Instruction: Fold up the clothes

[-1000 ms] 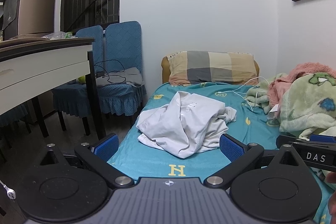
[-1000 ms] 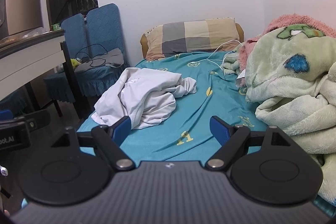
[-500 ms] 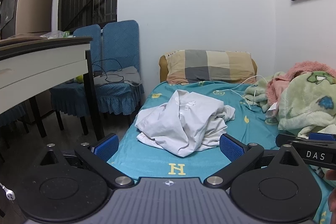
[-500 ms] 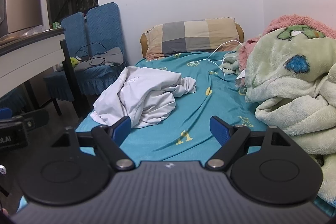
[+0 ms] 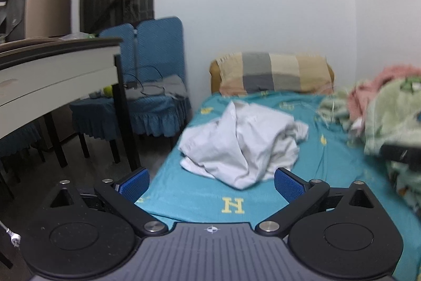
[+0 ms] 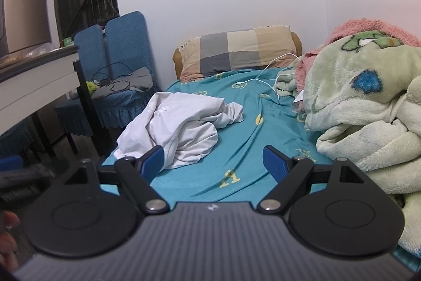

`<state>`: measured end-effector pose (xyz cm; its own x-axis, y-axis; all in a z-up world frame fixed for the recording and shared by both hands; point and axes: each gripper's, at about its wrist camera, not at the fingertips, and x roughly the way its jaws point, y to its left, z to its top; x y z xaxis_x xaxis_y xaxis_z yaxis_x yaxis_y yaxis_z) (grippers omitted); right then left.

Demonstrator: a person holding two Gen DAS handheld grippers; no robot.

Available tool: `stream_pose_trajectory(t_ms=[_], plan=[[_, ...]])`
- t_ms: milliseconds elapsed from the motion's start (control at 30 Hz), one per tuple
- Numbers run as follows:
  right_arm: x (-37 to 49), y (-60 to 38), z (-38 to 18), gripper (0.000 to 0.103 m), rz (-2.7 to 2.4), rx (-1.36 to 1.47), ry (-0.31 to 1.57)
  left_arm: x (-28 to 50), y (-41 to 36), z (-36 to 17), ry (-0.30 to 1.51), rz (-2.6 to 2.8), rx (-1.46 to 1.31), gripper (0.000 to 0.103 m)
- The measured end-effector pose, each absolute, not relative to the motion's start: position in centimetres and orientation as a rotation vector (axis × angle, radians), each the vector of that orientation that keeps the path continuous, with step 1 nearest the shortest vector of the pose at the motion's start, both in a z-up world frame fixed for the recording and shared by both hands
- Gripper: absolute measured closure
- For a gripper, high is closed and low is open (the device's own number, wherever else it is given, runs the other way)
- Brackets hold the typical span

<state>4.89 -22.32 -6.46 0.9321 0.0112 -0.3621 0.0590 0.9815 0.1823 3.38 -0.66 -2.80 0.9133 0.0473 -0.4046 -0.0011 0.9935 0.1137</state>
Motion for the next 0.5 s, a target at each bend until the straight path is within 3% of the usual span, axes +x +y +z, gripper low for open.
stream_pose_trajectory(t_ms=[267,333,400,500], plan=[[6.5,-25.1,-7.3,0.019,-0.056,0.288,0.414,12.2,-5.6,-8.5,0.477,-0.097,0.32,0.012],[7.2,-25.9,-7.6,0.019,-0.064,0.311,0.425,14.8,-6.7,-10.3,0.503,-0.114,0.357,0.022],[7.9,-26.6,-8.0,0.019,-0.075,0.326,0.436,17.1,-7.2,-12.2,0.528,-0.138,0.377,0.024],[9.2,-27.6,-8.5,0.019,-0.089,0.335,0.446,20.4,-7.7,-14.8,0.537,-0.152,0.399,0.035]])
